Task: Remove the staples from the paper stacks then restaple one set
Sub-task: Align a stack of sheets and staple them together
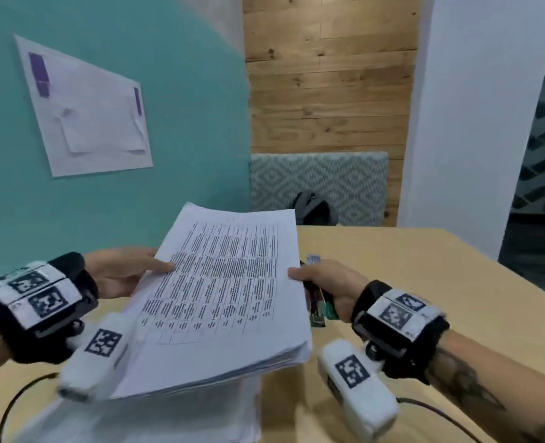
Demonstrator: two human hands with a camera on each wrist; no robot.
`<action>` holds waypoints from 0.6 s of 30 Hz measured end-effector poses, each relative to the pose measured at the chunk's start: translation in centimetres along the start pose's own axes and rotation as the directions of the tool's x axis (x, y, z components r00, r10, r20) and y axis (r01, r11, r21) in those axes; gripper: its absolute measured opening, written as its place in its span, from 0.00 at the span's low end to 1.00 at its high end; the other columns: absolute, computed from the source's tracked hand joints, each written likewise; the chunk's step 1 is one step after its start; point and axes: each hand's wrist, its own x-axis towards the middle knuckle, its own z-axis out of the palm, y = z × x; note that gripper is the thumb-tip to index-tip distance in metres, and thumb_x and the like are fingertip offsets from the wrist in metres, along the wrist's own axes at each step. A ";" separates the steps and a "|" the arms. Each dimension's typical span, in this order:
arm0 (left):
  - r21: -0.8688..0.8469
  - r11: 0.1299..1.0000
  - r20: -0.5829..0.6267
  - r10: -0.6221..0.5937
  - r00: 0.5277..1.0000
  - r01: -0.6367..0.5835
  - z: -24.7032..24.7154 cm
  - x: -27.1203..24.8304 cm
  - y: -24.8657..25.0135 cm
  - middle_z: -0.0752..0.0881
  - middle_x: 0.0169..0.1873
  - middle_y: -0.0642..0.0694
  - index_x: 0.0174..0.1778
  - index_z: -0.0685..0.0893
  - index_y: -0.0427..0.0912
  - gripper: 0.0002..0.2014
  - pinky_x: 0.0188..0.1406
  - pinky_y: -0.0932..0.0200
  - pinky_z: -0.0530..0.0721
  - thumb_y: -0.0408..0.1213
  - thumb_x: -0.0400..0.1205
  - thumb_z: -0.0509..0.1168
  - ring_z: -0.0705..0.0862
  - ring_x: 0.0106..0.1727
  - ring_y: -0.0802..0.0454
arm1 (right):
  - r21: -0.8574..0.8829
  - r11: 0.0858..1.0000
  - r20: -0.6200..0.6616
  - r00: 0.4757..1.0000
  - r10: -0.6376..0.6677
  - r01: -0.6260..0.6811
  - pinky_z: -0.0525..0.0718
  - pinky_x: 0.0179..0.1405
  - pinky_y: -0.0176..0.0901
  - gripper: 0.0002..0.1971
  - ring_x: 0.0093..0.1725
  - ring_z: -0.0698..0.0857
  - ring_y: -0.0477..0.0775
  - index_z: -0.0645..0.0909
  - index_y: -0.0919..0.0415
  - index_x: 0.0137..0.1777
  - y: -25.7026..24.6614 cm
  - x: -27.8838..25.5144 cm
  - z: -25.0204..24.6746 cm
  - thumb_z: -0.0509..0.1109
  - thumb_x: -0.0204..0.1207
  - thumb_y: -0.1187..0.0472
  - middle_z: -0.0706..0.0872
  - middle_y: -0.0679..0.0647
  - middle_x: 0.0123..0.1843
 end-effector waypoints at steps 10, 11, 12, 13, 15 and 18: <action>0.367 0.897 -0.187 -0.189 0.964 0.247 -2.4 1.3 -6.5 0.83 0.57 0.27 0.61 0.78 0.24 0.14 0.57 0.46 0.80 0.26 0.80 0.64 0.82 0.53 0.39 | -0.492 0.861 0.109 0.972 0.210 -0.131 0.77 0.31 0.44 0.12 0.26 0.77 0.52 0.75 0.65 0.35 2.1 2.8 7.2 0.67 0.79 0.63 0.78 0.56 0.26; 0.388 0.889 -0.221 -0.167 0.961 0.244 -2.5 1.6 -6.9 0.82 0.59 0.25 0.61 0.78 0.24 0.16 0.55 0.49 0.78 0.26 0.79 0.66 0.80 0.52 0.41 | -0.511 0.848 0.112 0.967 0.229 -0.141 0.78 0.34 0.45 0.13 0.28 0.76 0.53 0.75 0.65 0.34 2.2 2.8 7.4 0.67 0.79 0.62 0.78 0.56 0.27; 0.392 0.888 -0.239 -0.154 0.959 0.240 -2.6 1.9 -7.3 0.82 0.58 0.24 0.61 0.78 0.23 0.16 0.53 0.51 0.77 0.26 0.78 0.66 0.79 0.51 0.42 | -0.518 0.840 0.115 0.960 0.256 -0.162 0.78 0.36 0.46 0.13 0.28 0.76 0.54 0.75 0.65 0.34 2.2 2.9 7.5 0.67 0.79 0.62 0.78 0.57 0.28; 0.390 0.888 -0.235 -0.161 0.959 0.244 -2.8 2.0 -7.6 0.83 0.56 0.25 0.61 0.79 0.24 0.16 0.54 0.50 0.77 0.26 0.78 0.66 0.79 0.50 0.42 | -0.507 0.840 0.120 0.950 0.290 -0.192 0.77 0.37 0.48 0.13 0.28 0.75 0.55 0.75 0.66 0.34 2.2 3.0 7.5 0.67 0.79 0.61 0.77 0.58 0.27; 0.367 0.892 -0.211 -0.197 0.958 0.264 -3.1 2.4 -8.0 0.85 0.51 0.31 0.59 0.81 0.27 0.14 0.59 0.43 0.78 0.27 0.79 0.67 0.81 0.51 0.40 | -0.482 0.841 0.099 0.939 0.330 -0.245 0.77 0.39 0.51 0.13 0.28 0.74 0.56 0.75 0.66 0.36 1.9 2.9 7.6 0.68 0.79 0.60 0.76 0.58 0.26; 0.375 0.883 -0.241 -0.200 0.950 0.281 -3.4 2.9 -8.3 0.85 0.41 0.38 0.48 0.83 0.35 0.05 0.47 0.50 0.81 0.30 0.78 0.68 0.82 0.46 0.42 | -0.578 0.789 0.062 0.953 0.296 -0.208 0.81 0.47 0.51 0.16 0.34 0.77 0.57 0.75 0.64 0.34 1.9 3.3 7.8 0.68 0.79 0.56 0.78 0.57 0.29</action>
